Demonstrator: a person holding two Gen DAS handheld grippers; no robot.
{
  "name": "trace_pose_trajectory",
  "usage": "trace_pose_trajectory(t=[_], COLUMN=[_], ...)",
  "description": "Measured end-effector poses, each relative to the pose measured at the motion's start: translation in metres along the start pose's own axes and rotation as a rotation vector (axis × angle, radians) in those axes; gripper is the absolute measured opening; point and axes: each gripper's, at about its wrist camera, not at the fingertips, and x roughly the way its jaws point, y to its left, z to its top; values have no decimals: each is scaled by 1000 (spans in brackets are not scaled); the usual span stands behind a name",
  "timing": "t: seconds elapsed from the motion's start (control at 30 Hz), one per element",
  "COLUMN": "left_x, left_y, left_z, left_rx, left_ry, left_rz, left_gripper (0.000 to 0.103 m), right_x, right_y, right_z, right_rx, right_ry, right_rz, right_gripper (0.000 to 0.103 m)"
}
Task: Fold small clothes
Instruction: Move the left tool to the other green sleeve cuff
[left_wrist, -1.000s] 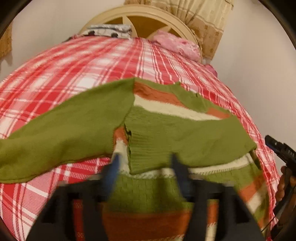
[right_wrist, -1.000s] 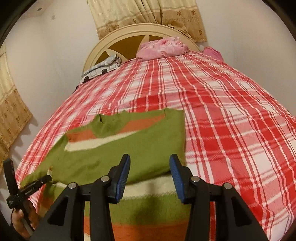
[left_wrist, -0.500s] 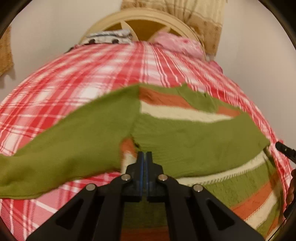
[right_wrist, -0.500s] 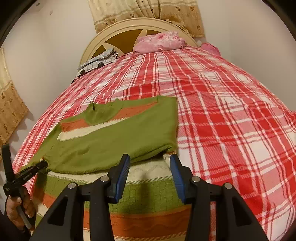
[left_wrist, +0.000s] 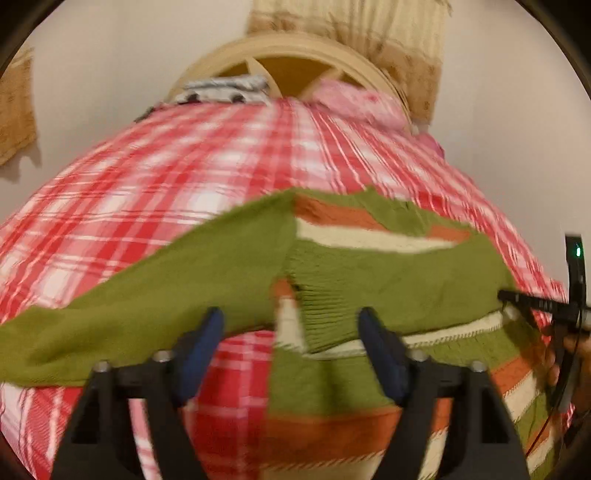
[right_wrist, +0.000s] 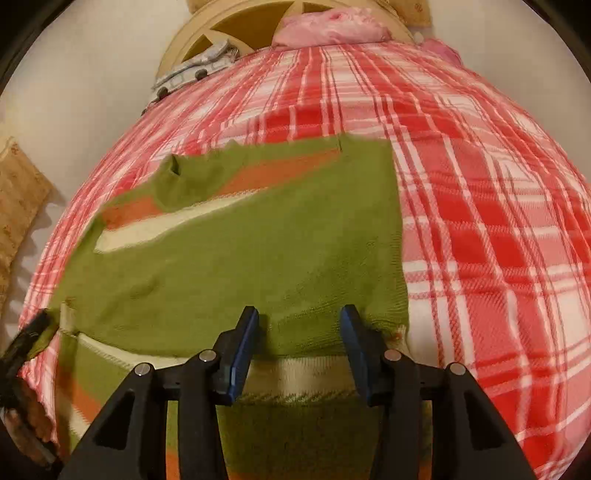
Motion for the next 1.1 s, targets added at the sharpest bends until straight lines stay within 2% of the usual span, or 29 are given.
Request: trace_pose_trajectory(t=[0.07,0.17,0.23,0.3,0.4,0.57,0.67,0.8,1.1], left_x=[-8,-23,-36,-49,-62,-75,-73,-63,-44], left_y=[14,46,75,105,151,208,231,249,263], left_z=[-5,-15,-22,-31,-42,-62,-70,-78,-67], left_rx=[2,-26,-55,-92,-172,-308,-408,-549,-610], left_ry=[0,-2,-7,-20,-19,2,19,43,-10], left_rz=[30,86,158,245,344,415,412,337,331], left_gripper=[79,79,79,79,79,79,79,79,78], right_x=[-8,-19,-25,-32,-39,-48,-48,-50,-60], right_y=[11,28,47,69,93,136,155,169,173], right_z=[-6,-11,-15,-19,-26,-47,-57,-68,-86], right_rx=[-38,-69,-117,-176,-214,-284,-330,-385,-424], right_ry=[1,21,34,12,-5,-18,-14,-13,-26], right_rz=[3,62,79,73,116,167,186,168,125], right_gripper=[48,50,50,50,50,50,50,50,50])
